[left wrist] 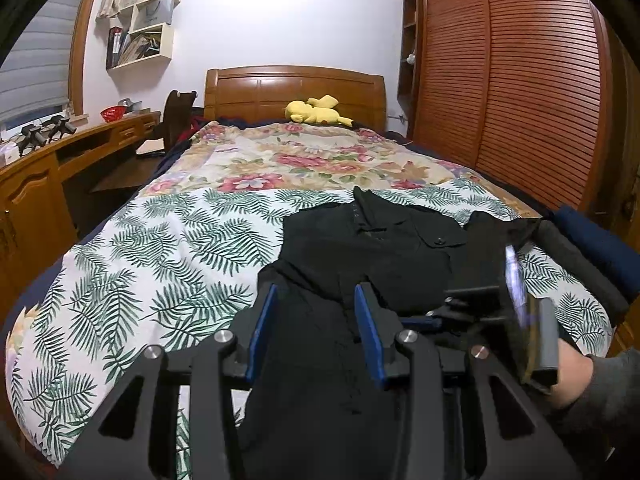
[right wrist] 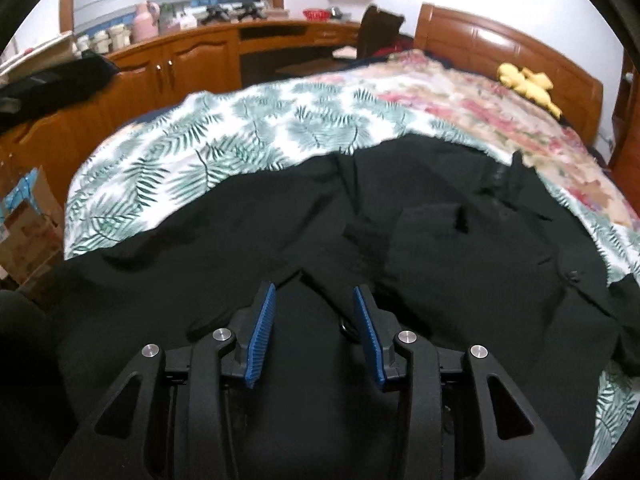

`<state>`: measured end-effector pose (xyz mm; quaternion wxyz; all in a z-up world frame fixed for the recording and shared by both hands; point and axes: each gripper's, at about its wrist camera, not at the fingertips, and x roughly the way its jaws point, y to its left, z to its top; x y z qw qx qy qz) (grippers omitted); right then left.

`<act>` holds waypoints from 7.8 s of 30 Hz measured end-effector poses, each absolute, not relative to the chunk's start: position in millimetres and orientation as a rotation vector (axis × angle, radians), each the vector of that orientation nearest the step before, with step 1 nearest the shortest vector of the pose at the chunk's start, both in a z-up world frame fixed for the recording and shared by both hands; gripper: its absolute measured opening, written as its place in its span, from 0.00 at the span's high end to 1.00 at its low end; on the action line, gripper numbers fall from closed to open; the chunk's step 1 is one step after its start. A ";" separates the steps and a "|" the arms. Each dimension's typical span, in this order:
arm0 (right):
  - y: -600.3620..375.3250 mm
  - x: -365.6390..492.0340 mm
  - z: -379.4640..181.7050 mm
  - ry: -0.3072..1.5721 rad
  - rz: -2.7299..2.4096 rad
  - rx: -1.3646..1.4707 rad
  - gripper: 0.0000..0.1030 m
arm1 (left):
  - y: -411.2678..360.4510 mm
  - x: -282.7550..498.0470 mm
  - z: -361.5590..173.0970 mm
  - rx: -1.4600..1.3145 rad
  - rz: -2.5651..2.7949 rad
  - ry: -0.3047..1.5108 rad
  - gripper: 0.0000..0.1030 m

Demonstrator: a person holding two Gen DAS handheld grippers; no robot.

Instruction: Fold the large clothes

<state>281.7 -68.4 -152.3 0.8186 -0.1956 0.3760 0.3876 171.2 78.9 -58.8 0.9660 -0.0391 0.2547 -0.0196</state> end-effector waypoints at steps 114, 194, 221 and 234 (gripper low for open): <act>-317.5 207.1 -105.7 0.744 0.478 -0.188 0.63 | -60.0 181.4 -65.7 -0.016 -0.320 0.486 0.62; -410.1 457.3 -96.9 0.689 0.183 0.029 0.97 | -50.3 199.0 -82.2 -0.007 -0.245 0.580 0.62; -325.6 350.7 -76.6 0.768 0.475 -0.146 0.46 | -46.3 193.3 -77.9 -0.012 -0.246 0.565 0.62; -449.5 420.7 -78.8 0.839 0.116 0.197 0.40 | -49.2 192.4 -78.3 -0.004 -0.253 0.569 0.62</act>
